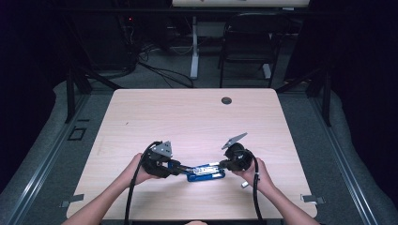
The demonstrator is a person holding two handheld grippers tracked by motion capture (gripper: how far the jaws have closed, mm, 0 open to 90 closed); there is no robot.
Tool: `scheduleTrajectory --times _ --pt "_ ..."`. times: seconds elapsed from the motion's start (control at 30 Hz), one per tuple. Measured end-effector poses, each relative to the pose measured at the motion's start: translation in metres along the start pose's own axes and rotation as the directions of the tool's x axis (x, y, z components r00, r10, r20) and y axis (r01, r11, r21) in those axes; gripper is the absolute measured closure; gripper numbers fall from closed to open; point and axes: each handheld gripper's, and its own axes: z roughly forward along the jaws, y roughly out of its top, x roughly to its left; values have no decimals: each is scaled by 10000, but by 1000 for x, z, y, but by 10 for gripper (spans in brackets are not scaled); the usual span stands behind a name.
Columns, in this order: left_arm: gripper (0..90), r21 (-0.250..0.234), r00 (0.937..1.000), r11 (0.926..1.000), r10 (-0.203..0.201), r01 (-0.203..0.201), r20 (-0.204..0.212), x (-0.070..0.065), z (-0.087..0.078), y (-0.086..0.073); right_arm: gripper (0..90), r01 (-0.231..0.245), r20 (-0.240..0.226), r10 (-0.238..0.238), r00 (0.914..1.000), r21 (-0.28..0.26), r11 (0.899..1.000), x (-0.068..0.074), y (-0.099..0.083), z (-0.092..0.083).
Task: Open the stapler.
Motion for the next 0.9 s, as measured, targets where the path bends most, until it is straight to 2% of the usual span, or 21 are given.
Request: scheduleTrajectory --times 0.17,0.2,0.23,0.33,0.37,0.47,0.57,0.67,0.7,0.87,0.9 --pt "643 131 9996 9998 -162 159 229 4 3 -6 900 9 -23 -9 10000 0 10000 -1 0 0" --pt "642 250 9999 9996 -149 148 59 4 3 -6 900 8 -22 -8 10000 -2 10000 -1 0 0" --pt "641 189 9996 9997 -176 172 227 5 4 -7 900 11 -15 -11 10000 2 10000 0 0 0" --pt "639 390 9995 9991 -202 192 254 7 6 -10 900 3 -38 -3 10000 35 10000 -1 0 0" --pt "639 319 9991 9992 -249 238 354 7 8 -12 900 -40 -38 39 10000 -8 10000 0 0 0" --pt "641 746 9996 9971 -132 112 264 7 12 -14 900 -50 -45 50 10000 -2 10000 -1 0 0" --pt "640 670 9979 9972 -359 323 536 11 15 -17 900 -62 -48 62 10000 -14 10000 -1 0 0" --pt "640 724 9976 9969 -363 320 588 12 15 -18 900 -59 -70 58 10000 -12 10000 -1 0 0" --pt "640 827 9984 9960 -374 338 418 11 15 -18 900 -40 -50 40 10000 11 10000 -1 0 0" --pt "639 853 9978 9957 -399 354 521 13 16 -19 900 -75 -91 74 9999 -39 10000 -1 -1 0" --pt "640 856 9979 9957 -395 350 506 13 16 -19 899 51 -97 -52 9999 -85 10000 -2 -1 0"
